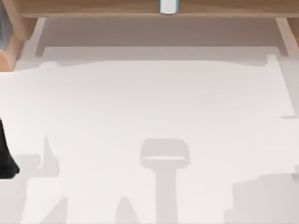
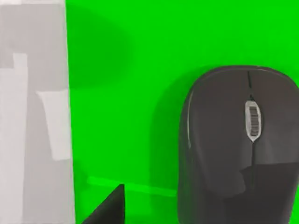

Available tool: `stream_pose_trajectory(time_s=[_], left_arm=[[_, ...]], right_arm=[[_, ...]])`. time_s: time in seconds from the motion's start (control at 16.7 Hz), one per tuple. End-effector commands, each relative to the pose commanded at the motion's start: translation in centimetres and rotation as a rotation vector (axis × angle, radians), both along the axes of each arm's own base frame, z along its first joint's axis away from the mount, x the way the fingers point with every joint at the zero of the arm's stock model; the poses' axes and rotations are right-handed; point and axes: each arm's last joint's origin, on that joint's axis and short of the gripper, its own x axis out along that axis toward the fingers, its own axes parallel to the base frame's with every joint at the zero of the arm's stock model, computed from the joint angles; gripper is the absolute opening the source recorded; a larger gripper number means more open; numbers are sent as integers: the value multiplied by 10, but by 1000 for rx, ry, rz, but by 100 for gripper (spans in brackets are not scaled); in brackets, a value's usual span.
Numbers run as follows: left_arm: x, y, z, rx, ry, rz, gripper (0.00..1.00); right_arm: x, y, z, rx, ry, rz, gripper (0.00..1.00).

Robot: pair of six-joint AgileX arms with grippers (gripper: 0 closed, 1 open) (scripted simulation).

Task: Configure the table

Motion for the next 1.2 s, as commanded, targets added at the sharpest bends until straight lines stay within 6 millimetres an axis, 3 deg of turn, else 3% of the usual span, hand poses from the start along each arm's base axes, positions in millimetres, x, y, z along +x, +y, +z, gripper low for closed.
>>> stream_pose_trajectory(time_s=[0.42,0.66,1.2], left_arm=[[0,0,0,0,0,0,100],[0,0,0,0,0,0,100],[0,0,0,0,0,0,100]], right_arm=[[0,0,0,0,-1,0,100],[8,-9,0,-5,-93,16,100],[35,-71,-20,-148,-556,200,100]])
